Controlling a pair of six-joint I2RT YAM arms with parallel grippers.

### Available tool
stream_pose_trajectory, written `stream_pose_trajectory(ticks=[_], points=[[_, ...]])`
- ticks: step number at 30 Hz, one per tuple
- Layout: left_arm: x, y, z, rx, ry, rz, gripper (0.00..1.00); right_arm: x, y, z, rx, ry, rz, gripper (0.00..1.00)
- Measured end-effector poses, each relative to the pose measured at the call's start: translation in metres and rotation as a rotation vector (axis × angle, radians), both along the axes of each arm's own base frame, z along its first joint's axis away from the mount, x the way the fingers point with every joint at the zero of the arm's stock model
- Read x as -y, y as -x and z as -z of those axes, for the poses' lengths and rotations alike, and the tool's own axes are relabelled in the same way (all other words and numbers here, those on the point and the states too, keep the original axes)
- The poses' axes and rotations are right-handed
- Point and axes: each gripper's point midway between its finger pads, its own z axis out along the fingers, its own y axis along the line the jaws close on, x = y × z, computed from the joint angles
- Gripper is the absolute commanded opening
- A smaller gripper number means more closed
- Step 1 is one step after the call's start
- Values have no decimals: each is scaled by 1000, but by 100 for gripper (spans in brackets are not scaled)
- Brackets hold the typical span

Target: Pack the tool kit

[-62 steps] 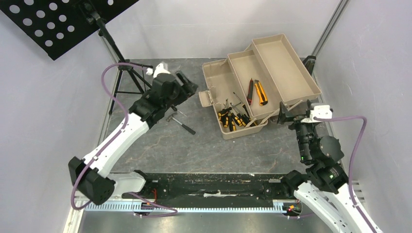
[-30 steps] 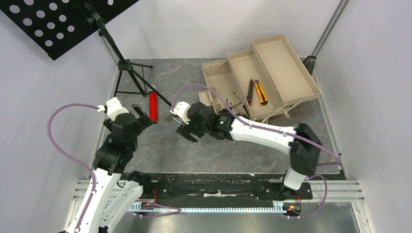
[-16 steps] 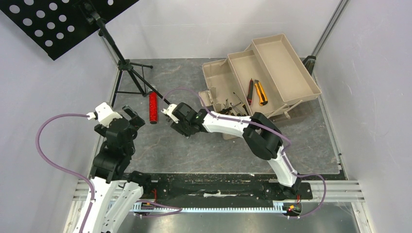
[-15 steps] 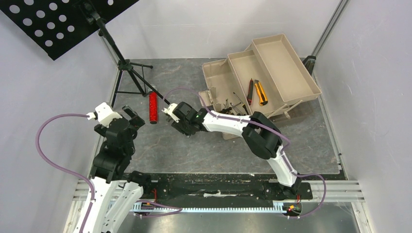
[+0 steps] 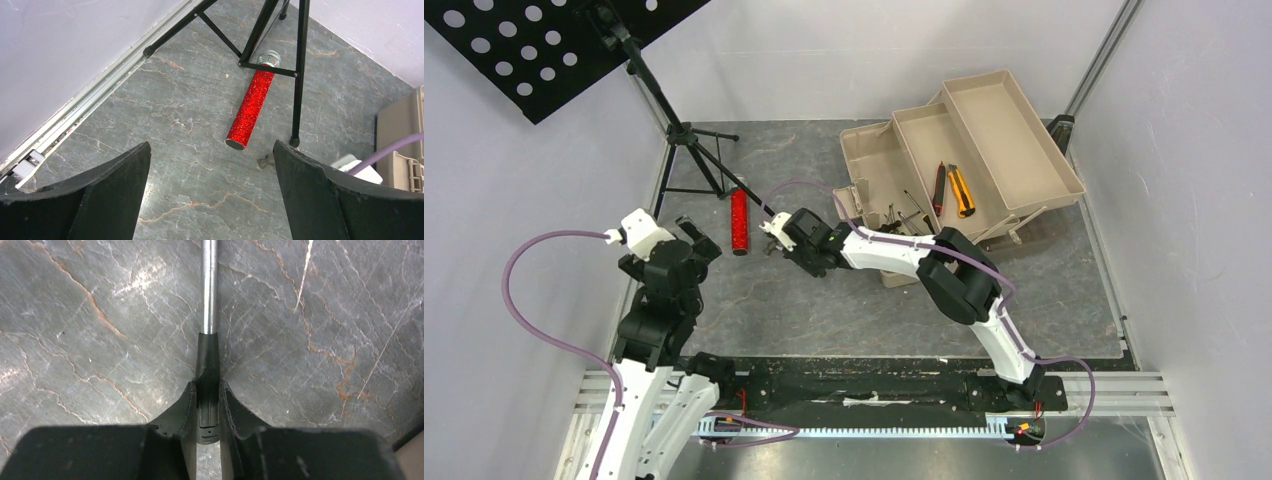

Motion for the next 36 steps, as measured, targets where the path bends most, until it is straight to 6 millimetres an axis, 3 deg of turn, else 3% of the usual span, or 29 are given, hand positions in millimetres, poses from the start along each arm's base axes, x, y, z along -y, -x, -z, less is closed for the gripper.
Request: stream_pose_trajectory(ticks=[4, 11, 14, 17, 25, 36], points=[[-1, 0, 1, -8, -9, -3, 96, 10, 11, 0, 0, -13, -23, 0], [-3, -4, 1, -13, -15, -11, 96, 74, 75, 2, -89, 81, -91, 0], [-4, -5, 2, -15, -16, -15, 96, 98, 102, 4, -121, 124, -126, 10], [-4, -5, 3, -18, -16, -18, 96, 112, 116, 5, -142, 158, -141, 21], [-5, -5, 3, -20, -16, -22, 96, 115, 122, 7, -181, 221, -163, 29], [-6, -4, 4, -17, -16, -23, 96, 99, 117, 9, -235, 308, -217, 29]])
